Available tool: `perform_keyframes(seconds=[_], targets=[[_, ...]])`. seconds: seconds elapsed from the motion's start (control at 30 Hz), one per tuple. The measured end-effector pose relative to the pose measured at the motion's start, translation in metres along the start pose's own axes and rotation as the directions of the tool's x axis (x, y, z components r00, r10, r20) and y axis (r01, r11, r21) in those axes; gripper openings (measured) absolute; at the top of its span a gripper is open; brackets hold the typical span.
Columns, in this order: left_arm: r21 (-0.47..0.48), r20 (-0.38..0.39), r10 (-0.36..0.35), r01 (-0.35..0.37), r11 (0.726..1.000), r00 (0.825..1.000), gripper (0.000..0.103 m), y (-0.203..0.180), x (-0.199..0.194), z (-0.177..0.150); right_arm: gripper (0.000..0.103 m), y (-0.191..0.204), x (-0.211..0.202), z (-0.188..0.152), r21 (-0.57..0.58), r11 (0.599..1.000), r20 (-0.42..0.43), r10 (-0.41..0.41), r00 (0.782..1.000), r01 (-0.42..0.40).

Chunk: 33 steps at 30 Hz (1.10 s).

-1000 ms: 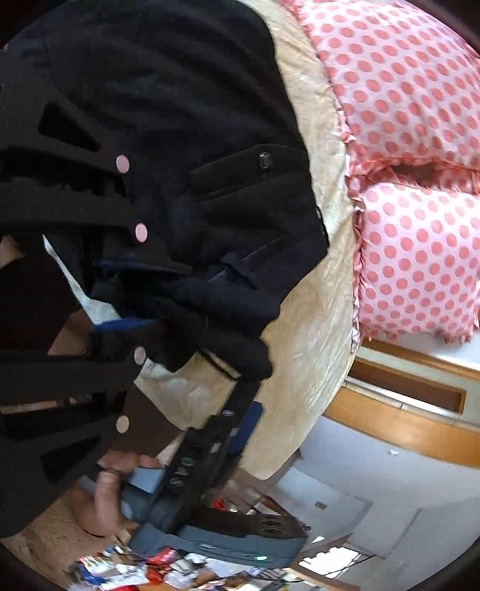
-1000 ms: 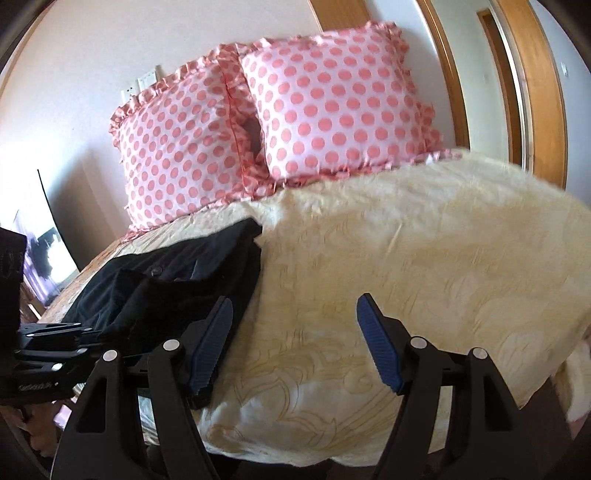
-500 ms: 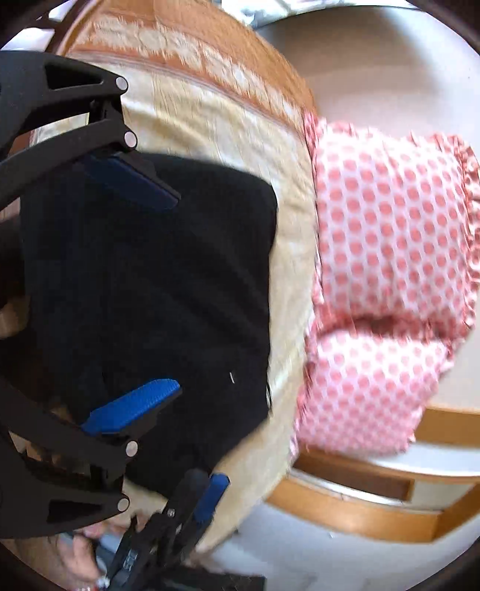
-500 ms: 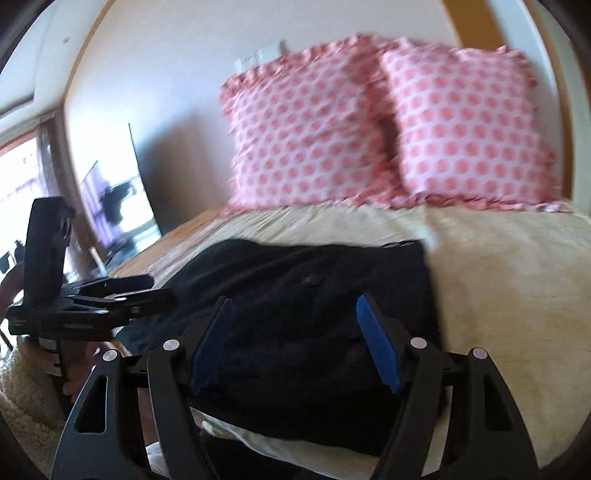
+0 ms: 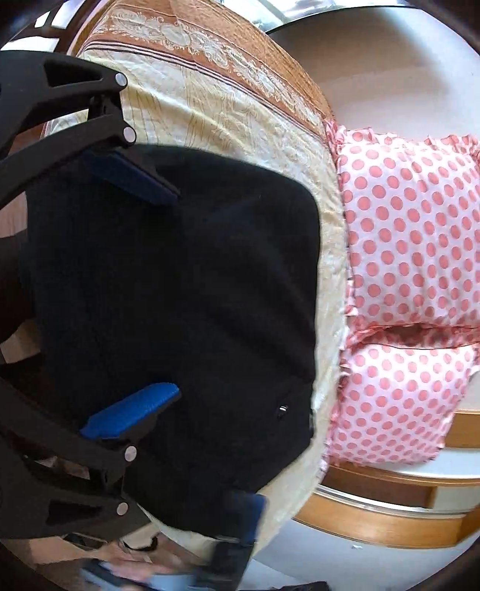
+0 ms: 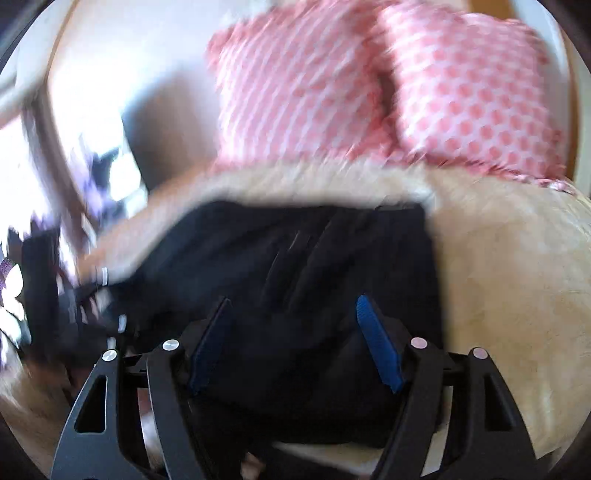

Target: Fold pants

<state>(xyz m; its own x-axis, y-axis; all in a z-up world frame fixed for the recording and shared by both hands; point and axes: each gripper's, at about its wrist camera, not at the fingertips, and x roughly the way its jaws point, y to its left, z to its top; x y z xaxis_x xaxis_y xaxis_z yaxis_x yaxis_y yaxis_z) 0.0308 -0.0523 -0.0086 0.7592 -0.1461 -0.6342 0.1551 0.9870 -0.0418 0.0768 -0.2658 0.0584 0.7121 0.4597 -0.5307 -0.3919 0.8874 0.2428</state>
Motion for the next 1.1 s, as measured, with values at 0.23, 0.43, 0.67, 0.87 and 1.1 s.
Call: perform_keyframes(seconds=[0.23, 0.43, 0.67, 0.87, 1.1], targets=[[0.031, 0.007, 0.016, -0.017, 0.999, 1.000, 0.099, -0.002, 0.001, -0.005, 0.076, -0.084, 0.041, 0.034, 0.241, 0.970, -0.157, 0.002, 0.988, 0.037], [0.033, 0.018, 0.002, -0.002, 0.999, 1.000, 0.101, 0.001, 0.001, -0.006, 0.074, -0.073, 0.070, 0.029, 0.158, 0.986, -0.239, -0.009, 0.971, 0.048], [0.043, 0.027, 0.007, -0.008, 0.999, 1.000, 0.101, 0.000, 0.003, -0.006, 0.068, -0.071, 0.080, 0.024, 0.123, 0.992, -0.255, -0.001, 0.967, 0.034], [0.046, 0.029, 0.012, -0.013, 0.999, 1.000, 0.101, 0.000, 0.004, -0.006, 0.035, -0.048, 0.067, 0.025, -0.018, 1.000, -0.197, 0.000, 0.980, -0.004], [0.015, 0.038, -0.005, 0.004, 1.000, 0.999, 0.101, 0.011, -0.004, 0.008, 0.058, -0.059, 0.069, 0.024, 0.030, 0.999, -0.229, -0.022, 0.973, 0.030]])
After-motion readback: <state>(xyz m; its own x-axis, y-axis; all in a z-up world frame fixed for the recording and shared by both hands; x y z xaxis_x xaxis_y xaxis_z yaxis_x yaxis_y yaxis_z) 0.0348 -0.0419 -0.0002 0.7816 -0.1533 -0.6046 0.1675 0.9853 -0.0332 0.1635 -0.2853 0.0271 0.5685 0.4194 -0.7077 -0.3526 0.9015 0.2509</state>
